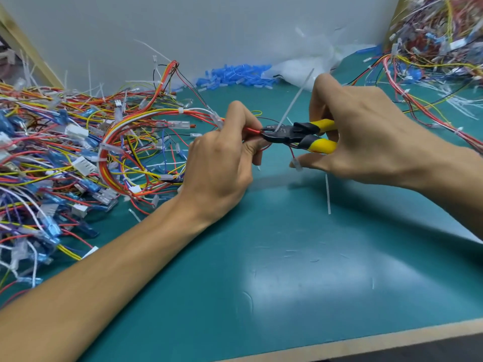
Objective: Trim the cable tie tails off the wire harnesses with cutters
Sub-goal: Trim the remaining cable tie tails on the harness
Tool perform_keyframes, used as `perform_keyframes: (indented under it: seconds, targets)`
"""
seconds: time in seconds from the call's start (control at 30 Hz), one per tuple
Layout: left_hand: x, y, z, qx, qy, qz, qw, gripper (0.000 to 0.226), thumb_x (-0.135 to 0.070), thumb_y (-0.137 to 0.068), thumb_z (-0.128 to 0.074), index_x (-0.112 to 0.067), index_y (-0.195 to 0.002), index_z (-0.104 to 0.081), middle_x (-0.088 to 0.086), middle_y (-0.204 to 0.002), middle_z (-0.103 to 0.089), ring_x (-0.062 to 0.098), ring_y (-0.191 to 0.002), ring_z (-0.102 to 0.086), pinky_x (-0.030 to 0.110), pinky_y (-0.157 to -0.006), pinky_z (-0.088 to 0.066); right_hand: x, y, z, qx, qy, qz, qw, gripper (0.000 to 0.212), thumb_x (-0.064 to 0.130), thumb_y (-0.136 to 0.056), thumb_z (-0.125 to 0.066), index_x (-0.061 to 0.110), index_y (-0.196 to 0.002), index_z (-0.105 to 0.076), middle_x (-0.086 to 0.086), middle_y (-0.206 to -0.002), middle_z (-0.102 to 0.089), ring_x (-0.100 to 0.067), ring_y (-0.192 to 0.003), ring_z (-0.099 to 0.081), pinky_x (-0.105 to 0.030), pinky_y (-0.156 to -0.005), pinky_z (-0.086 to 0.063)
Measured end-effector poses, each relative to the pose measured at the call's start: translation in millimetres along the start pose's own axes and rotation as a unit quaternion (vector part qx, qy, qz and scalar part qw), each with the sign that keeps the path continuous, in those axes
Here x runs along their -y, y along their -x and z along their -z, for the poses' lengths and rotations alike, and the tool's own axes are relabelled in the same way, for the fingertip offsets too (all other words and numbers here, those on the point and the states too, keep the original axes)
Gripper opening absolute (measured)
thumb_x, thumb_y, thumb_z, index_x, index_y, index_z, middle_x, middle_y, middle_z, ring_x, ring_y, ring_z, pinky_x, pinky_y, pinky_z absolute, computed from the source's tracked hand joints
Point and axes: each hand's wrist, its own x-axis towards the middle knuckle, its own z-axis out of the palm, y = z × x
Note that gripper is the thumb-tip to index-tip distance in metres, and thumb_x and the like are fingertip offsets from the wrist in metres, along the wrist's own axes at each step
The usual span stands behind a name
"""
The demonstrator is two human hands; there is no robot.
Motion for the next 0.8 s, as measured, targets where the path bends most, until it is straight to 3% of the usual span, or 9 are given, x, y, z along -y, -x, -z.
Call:
perform_keyframes:
  seconds: [0.1, 0.2, 0.33, 0.47, 0.63, 0.8]
  targets:
    - [-2, 0, 1, 0.034, 0.014, 0.008, 0.999, 0.021, -0.031, -0.097, -0.062, -0.016, -0.109, -0.053, -0.014, -0.077, -0.064, 0.02, -0.053, -0.057, 0.036, -0.055, -0.047, -3, -1, -1, -0.015, 0.007, -0.004, 1.0, 0.056, 0.038, -0.072, -0.092, 0.012, -0.095, -0.049, 0.009, -0.071, -0.046, -0.027, -0.063, -0.044, -0.035, -0.058, -0.023]
    - [-4, 1, 4, 0.041, 0.01, 0.003, 0.999, 0.025, -0.039, -0.097, -0.064, -0.02, -0.111, -0.061, -0.011, -0.075, -0.063, 0.007, -0.046, -0.05, 0.029, -0.053, -0.039, -3, -1, -5, -0.032, -0.011, 0.01, 0.999, 0.053, 0.033, -0.069, -0.095, 0.011, -0.092, -0.053, 0.005, -0.071, -0.049, -0.029, -0.063, -0.044, -0.034, -0.059, -0.022]
    - [-5, 3, 9, 0.003, 0.036, 0.017, 0.999, 0.031, -0.045, -0.1, -0.06, -0.015, -0.104, -0.068, 0.002, -0.061, -0.062, 0.029, -0.051, -0.059, 0.041, -0.052, -0.049, 1, -1, -12, -0.052, -0.07, 0.008, 0.996, 0.052, 0.035, -0.069, -0.095, 0.013, -0.089, -0.052, 0.008, -0.07, -0.051, -0.018, -0.06, -0.044, -0.016, -0.058, -0.034]
    - [-2, 9, 12, -0.024, 0.033, 0.0, 0.999, 0.012, -0.034, -0.097, -0.064, -0.024, -0.102, -0.068, -0.003, -0.062, -0.064, 0.025, -0.048, -0.058, 0.038, -0.047, -0.048, -1, 5, -23, -0.045, -0.129, 0.008, 0.991, 0.042, 0.033, -0.076, -0.086, 0.017, -0.087, -0.049, 0.012, -0.069, -0.051, -0.011, -0.061, -0.044, -0.012, -0.055, -0.033]
    - [-6, 6, 14, -0.028, 0.035, 0.031, 0.999, 0.017, -0.031, -0.094, -0.064, -0.018, -0.1, -0.072, 0.0, -0.058, -0.06, 0.026, -0.047, -0.056, 0.039, -0.046, -0.048, -6, 2, -15, -0.024, -0.155, 0.007, 0.988, 0.033, 0.029, -0.081, -0.085, 0.018, -0.091, -0.056, 0.012, -0.079, -0.055, -0.011, -0.069, -0.049, -0.021, -0.059, -0.04]
    - [-12, 3, 17, -0.028, 0.051, 0.054, 0.997, 0.019, -0.033, -0.093, -0.064, -0.017, -0.1, -0.072, -0.001, -0.057, -0.06, 0.023, -0.047, -0.055, 0.038, -0.046, -0.047, 1, -1, -18, -0.055, -0.154, -0.003, 0.987, 0.033, 0.02, -0.075, -0.092, 0.011, -0.088, -0.062, 0.004, -0.082, -0.056, -0.018, -0.07, -0.051, -0.033, -0.062, -0.046]
